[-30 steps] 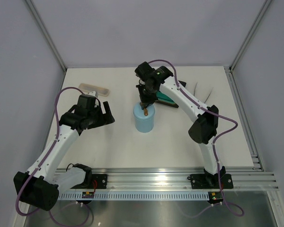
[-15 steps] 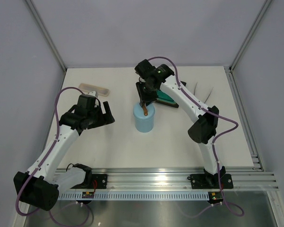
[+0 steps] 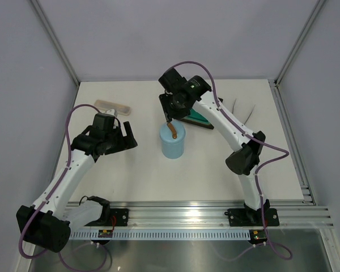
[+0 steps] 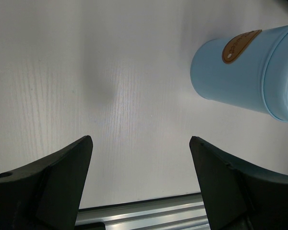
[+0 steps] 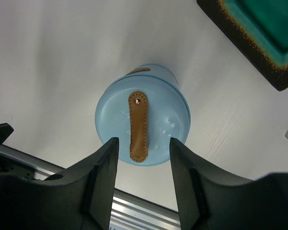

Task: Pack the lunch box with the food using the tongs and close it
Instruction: Close the box lid on the packing box.

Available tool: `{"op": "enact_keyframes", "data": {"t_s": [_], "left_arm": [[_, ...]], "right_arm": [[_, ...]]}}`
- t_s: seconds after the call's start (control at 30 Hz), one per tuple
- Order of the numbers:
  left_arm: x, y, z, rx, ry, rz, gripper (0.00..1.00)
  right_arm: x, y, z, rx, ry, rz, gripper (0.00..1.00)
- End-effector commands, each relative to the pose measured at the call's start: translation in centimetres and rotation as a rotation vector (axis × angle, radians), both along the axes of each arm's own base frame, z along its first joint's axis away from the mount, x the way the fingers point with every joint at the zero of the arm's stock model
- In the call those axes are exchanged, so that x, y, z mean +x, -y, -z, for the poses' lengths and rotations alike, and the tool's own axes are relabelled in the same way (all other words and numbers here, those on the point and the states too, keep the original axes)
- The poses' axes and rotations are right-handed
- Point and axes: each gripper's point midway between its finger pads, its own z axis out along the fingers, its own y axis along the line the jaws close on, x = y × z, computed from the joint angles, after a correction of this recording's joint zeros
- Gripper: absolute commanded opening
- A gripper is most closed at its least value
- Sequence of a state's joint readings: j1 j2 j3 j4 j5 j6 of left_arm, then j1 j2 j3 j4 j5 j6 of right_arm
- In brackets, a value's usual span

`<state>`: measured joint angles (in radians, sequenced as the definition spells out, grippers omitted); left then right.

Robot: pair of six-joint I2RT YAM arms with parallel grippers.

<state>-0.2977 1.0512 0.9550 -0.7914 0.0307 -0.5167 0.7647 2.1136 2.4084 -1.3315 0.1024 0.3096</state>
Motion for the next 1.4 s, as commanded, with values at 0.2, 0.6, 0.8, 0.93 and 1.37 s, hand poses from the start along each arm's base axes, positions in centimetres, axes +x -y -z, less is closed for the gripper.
{"op": "enact_keyframes", "data": {"t_s": [0.2, 0.6, 0.8, 0.93, 1.37], "left_arm": [[0.8, 0.0, -2.1, -0.019, 0.066, -0.005, 0.86], [0.2, -0.1, -1.7, -0.020, 0.061, -0.005, 0.86], [0.2, 0.0, -1.7, -0.023, 0.061, -0.001, 0.86], [0.2, 0.0, -1.8, -0.024, 0.063, -0.002, 0.86], [0.1, -0.2, -1.7, -0.018, 0.058, -0.006, 0.86]], "right_arm": [[0.8, -0.8, -0.5, -0.007, 0.084, -0.011, 0.57], [0.0, -2.1, 4.8, -0.028, -0.044, -0.036, 0.56], [0.6, -1.9, -1.6, 0.047, 0.070, -0.027, 0.57], [0.7, -1.3, -2.8, 0.045, 0.103, -0.018, 0.59], [-0.6, 0.0, 8.0, -0.144, -0.084, -0.007, 0.59]]}}
